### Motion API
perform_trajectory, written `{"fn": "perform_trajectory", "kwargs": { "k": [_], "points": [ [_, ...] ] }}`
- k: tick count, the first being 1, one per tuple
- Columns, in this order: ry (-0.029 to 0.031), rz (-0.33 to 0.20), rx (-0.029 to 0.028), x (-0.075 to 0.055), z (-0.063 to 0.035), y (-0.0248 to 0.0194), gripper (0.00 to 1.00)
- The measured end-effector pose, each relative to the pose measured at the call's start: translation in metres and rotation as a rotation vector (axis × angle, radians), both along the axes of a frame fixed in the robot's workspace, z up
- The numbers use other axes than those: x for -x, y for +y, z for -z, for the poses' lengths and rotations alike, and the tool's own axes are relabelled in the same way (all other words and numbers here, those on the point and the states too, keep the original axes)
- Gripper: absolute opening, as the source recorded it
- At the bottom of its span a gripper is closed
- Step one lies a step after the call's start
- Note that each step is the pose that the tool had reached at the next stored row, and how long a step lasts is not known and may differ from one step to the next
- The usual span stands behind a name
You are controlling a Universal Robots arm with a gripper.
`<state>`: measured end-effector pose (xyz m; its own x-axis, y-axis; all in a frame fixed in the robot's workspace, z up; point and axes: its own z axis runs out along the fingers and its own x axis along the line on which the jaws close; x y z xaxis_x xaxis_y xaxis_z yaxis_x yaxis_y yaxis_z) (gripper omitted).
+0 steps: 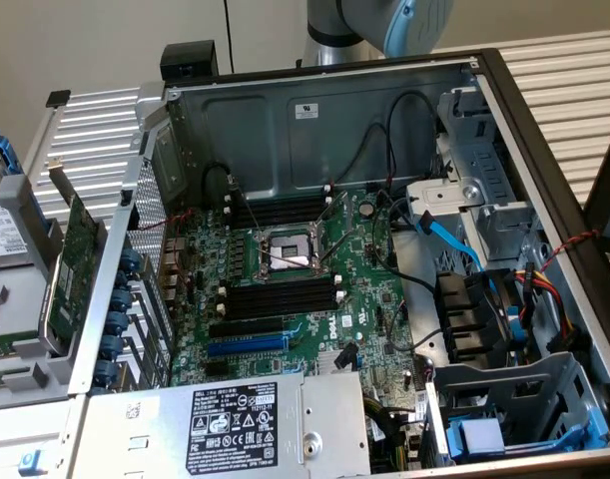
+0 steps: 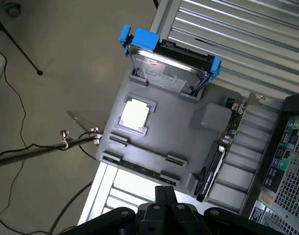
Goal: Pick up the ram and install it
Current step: 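Pick up the ram and move it above insertion slot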
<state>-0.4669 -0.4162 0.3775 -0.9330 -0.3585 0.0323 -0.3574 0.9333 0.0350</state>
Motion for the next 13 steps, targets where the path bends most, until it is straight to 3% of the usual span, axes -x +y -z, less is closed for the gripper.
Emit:
{"fn": "perform_trajectory", "kwargs": {
  "k": [13],
  "points": [
    [0.0, -0.235, 0.0, 0.0, 0.0006, 0.0, 0.11]
  ]
}}
